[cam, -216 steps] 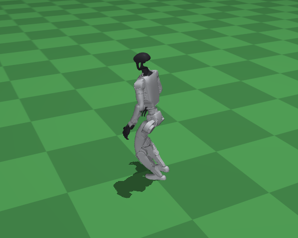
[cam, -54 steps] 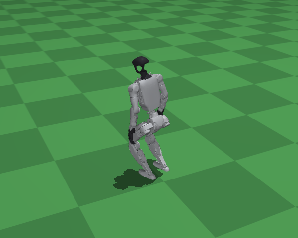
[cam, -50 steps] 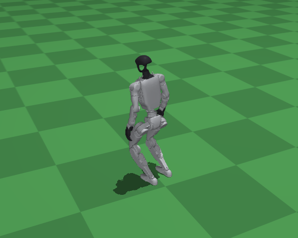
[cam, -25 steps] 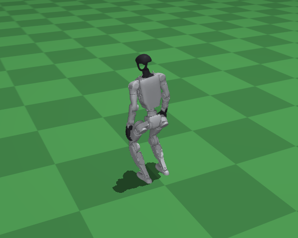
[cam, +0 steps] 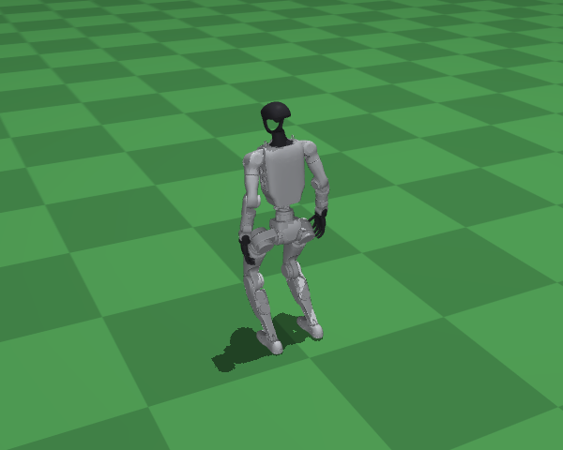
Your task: Run
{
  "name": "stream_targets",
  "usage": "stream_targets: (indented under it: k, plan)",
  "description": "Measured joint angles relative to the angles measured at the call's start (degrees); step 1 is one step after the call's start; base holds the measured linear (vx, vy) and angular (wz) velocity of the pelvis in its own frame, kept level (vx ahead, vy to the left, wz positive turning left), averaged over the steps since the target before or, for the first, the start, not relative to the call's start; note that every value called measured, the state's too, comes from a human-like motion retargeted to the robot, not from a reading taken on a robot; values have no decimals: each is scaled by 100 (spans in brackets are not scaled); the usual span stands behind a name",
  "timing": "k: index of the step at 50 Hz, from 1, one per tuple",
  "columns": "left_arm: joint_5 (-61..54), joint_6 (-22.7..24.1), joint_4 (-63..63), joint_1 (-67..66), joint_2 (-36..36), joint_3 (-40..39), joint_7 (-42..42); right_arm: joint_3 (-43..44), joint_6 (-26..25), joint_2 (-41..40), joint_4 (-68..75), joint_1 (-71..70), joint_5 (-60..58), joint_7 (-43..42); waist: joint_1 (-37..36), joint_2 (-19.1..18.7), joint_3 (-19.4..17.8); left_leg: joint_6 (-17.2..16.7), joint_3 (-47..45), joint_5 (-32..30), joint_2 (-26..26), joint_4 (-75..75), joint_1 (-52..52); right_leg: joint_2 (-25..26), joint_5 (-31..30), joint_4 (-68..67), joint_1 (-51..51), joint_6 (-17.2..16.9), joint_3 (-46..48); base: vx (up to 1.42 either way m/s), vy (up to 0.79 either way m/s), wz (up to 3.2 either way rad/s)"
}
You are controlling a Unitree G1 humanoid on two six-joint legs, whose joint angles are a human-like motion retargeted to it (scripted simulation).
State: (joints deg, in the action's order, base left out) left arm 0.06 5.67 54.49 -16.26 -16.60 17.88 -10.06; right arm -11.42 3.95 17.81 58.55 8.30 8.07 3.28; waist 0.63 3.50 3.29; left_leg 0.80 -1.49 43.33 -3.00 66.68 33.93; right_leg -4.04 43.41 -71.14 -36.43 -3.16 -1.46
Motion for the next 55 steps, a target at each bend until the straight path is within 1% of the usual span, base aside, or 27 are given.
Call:
stream_targets:
  k: [3,5,7,10,13,15,17,18,21,22,23,25,29,30,32,34,36,38,40,42,43,45,46,47,48,52,55]
  plan:
    - [-182,-118,-209,-220,4,50,-568,-85,-224,60,-216,231,218,543,-7,78,367,-544,46,-1999,-109,-1341,-386,-326,-1854,1126,347,-512,171,18,-2,4]
    - [-297,-159,-330,-301,-67,48,-750,-163,-284,170,-437,329,361,742,-4,108,554,-711,6,-2693,-159,-1701,-383,-463,-2380,1397,311,-679,248,8,-2,12]
    - [-373,-166,-413,-328,-172,55,-767,-199,-243,299,-701,380,507,811,-42,95,588,-738,22,-2765,-212,-1602,-315,-456,-2428,1363,255,-722,259,0,0,0]
    - [-410,-134,-495,-277,-281,44,-587,-161,-113,507,-1221,369,695,752,-74,15,559,-666,76,-2456,-246,-1359,-258,-314,-2214,1299,224,-689,229,-2,0,-5]
    - [-456,-78,-481,-259,-308,-1,-311,-117,69,628,-1651,318,747,603,-43,-19,465,-518,140,-1756,-317,-750,-91,-130,-1600,837,81,-551,42,-13,-1,-14]
    - [-480,-31,-450,-224,-287,-41,-50,-98,195,696,-1910,271,701,430,-39,-46,354,-316,194,-878,-348,-144,47,13,-701,332,-46,-307,-79,-15,-2,-17]
    - [-427,53,-347,-72,-223,-99,384,-124,351,767,-2074,125,427,23,-58,-94,156,31,153,335,-266,583,316,131,527,-314,-307,54,-111,-24,-1,-27]
    - [-372,104,-264,58,-140,-137,652,-154,418,765,-2090,11,202,-245,-88,-145,152,194,87,584,-132,715,662,214,626,-345,-650,198,-100,-35,0,-36]
    - [-217,181,-18,278,275,-103,1196,-294,468,563,-1783,-129,-421,-868,-39,-162,1008,466,-91,668,3,896,2186,191,659,-605,-2199,424,-65,-23,-1,-4]
    - [-212,186,-20,290,345,-67,1170,-326,442,522,-1624,-137,-487,-906,-25,-173,1022,452,-95,668,-17,883,2155,156,659,-651,-2186,440,-49,0,0,0]
    - [-245,161,-91,347,326,-32,978,-316,391,536,-1440,-218,-452,-784,-51,-206,455,371,-40,668,-58,754,1404,134,659,-553,-1443,418,-12,5,-2,-3]
    - [-247,80,-345,226,235,120,519,-250,253,556,-1286,-96,-364,-467,-106,-256,-132,99,79,522,-137,517,194,174,598,-396,-223,206,1,17,-1,-8]
    - [-187,3,-882,-66,-53,215,-268,-73,61,671,-1488,201,-47,72,-78,-262,202,-397,104,-1343,-252,-938,-212,13,-1318,904,162,-421,-47,3,0,0]
    - [-181,4,-980,-127,-127,217,-382,-38,47,712,-1585,266,35,142,-61,-265,293,-474,84,-1672,-272,-1108,-180,-23,-1627,1039,119,-536,-56,-5,3,8]
    - [-145,21,-1093,-186,-263,237,-448,77,100,779,-1817,366,169,203,-46,-291,372,-522,91,-1895,-326,-1081,-53,-22,-1821,1023,2,-635,-77,-9,3,6]
    - [-94,40,-1142,-214,-317,263,-408,178,196,800,-2036,430,280,149,-3,-335,376,-472,66,-1786,-335,-794,103,12,-1687,809,-115,-587,-90,-14,4,3]
    - [-52,63,-1157,-242,-359,277,-293,250,292,803,-2262,466,355,61,45,-365,341,-364,55,-1391,-332,-356,290,75,-1275,468,-245,-436,-146,-15,3,-1]
    - [-31,85,-1131,-192,-383,273,-109,298,366,806,-2432,435,389,-68,58,-384,260,-185,59,-699,-293,200,508,174,-515,60,-390,-184,-203,-13,2,-8]
    - [-2,123,-1027,-67,-357,257,182,288,428,793,-2490,317,339,-271,44,-395,74,85,4,261,-182,952,780,262,583,-534,-581,151,-202,-17,2,-29]
    - [105,172,-800,125,-176,240,602,159,468,669,-2340,102,100,-566,-111,-498,237,356,-74,667,206,1377,1650,519,659,-593,-1390,416,-114,-27,1,-74]
    - [170,176,-648,183,-13,268,810,70,476,554,-2184,34,-54,-697,-163,-506,626,462,-104,667,344,1511,2341,581,659,-680,-2048,498,-60,-17,-1,-44]
    - [107,203,-460,212,197,292,888,-102,494,425,-1815,-83,-108,-724,-92,-426,929,515,-167,668,318,1524,2690,476,659,-853,-2446,534,-23,-1,-2,8]
    - [16,181,-560,167,155,301,705,-120,428,475,-1788,-61,-47,-537,-60,-381,526,408,-115,668,191,1346,1979,379,659,-805,-1778,480,4,14,-2,25]
    - [-69,155,-669,110,105,310,511,-125,360,532,-1794,-21,5,-345,-31,-342,210,280,-61,566,82,1118,1321,307,571,-708,-1156,386,18,24,-3,20]
    - [-143,120,-798,30,42,323,298,-106,286,604,-1865,56,39,-142,-8,-314,73,110,-4,260,9,791,770,285,308,-514,-629,213,4,25,-3,14]
    - [-248,14,-1223,-258,-164,274,-349,-86,76,914,-2369,362,154,425,96,-282,351,-460,74,-1829,-147,-772,22,107,-1822,723,12,-493,-25,14,-2,8]
    - [-289,13,-1352,-291,-356,227,-478,-28,90,1174,-2738,475,280,580,107,-314,501,-593,99,-2433,-233,-1045,0,107,-2343,973,-10,-705,-69,2,0,2]
